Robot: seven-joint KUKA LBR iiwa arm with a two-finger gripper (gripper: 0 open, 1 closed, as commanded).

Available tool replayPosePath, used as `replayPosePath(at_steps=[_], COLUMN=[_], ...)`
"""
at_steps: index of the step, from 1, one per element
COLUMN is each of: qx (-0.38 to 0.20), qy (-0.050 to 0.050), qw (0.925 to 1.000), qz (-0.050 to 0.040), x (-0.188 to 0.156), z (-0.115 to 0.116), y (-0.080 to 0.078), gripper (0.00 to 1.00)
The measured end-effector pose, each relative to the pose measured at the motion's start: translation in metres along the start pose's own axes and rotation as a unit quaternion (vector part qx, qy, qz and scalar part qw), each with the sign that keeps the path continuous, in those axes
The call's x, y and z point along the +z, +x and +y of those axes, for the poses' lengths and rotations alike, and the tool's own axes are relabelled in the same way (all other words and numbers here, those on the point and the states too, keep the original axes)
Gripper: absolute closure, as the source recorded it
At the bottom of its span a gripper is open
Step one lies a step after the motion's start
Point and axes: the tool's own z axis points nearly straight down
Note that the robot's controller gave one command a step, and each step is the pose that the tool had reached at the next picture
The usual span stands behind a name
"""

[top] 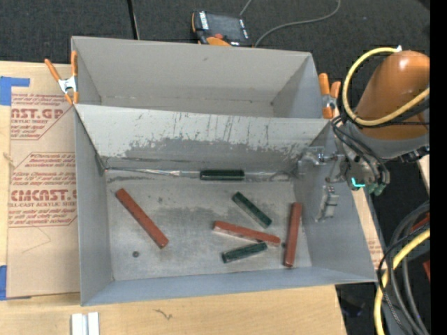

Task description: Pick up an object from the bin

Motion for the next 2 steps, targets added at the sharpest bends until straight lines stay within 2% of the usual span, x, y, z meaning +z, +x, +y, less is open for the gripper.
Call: replayPosePath(at_steps=[1,2], qx=[-0.303,-0.376], qy=[-0.002,0.000], qw=[0.9531,0.9267], qz=[-0.0028,-0.0027], x=[0.135,0.104], z=[-0.012,-0.017], y=[-0.006,0.040], gripper=[0.00,0.00])
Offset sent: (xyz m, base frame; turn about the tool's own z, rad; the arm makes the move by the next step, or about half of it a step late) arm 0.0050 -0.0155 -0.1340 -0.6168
